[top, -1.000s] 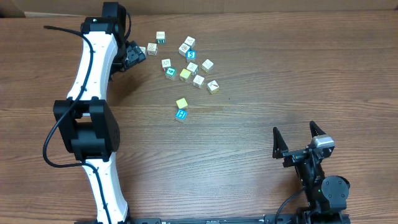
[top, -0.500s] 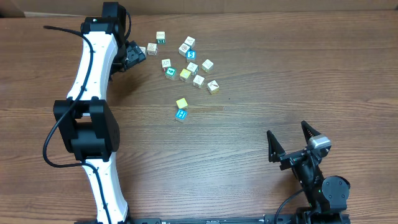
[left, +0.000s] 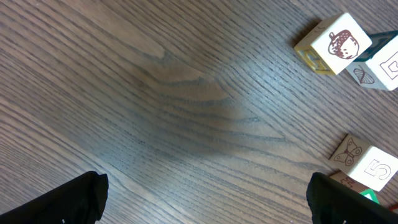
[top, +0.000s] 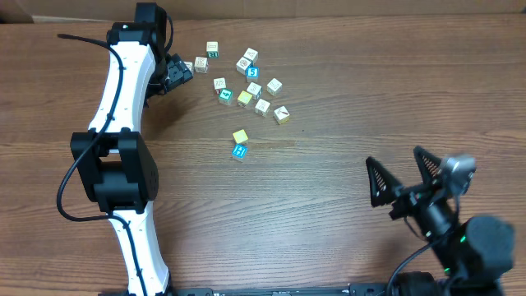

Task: Form a circle
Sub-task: 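Swing the right gripper over the yellow S and blue H blocks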

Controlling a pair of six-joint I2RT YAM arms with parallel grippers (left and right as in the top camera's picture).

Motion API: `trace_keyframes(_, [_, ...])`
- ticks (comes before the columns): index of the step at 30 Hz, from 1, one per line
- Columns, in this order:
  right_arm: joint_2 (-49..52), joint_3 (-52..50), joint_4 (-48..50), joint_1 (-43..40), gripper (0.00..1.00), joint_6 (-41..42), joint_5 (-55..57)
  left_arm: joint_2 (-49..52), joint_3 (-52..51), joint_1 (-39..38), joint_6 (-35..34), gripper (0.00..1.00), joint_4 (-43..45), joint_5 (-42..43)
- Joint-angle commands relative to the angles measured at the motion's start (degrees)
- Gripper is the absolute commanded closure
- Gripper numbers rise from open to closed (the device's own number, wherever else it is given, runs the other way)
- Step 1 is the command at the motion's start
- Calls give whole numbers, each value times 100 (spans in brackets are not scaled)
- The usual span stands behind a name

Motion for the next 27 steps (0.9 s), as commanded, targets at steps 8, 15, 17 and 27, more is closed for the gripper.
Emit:
trace_keyframes(8, [3405,4275,-3713,-11,0,-295,-835,-66,85,4,9,0,-9,-55])
trace_keyframes(15, [4830,4734,-4227,0,33,-295,-1700,-66,85,4,9,1,-9,-55])
trace_keyframes(17, [5180,4710,-4345,70,61,-295,-1615,-66,85,4,9,0,-9,-55])
trace_keyframes(27, [6673,4540,-3877,1311,72,66,-717,-66,85,4,9,0,-9,-55])
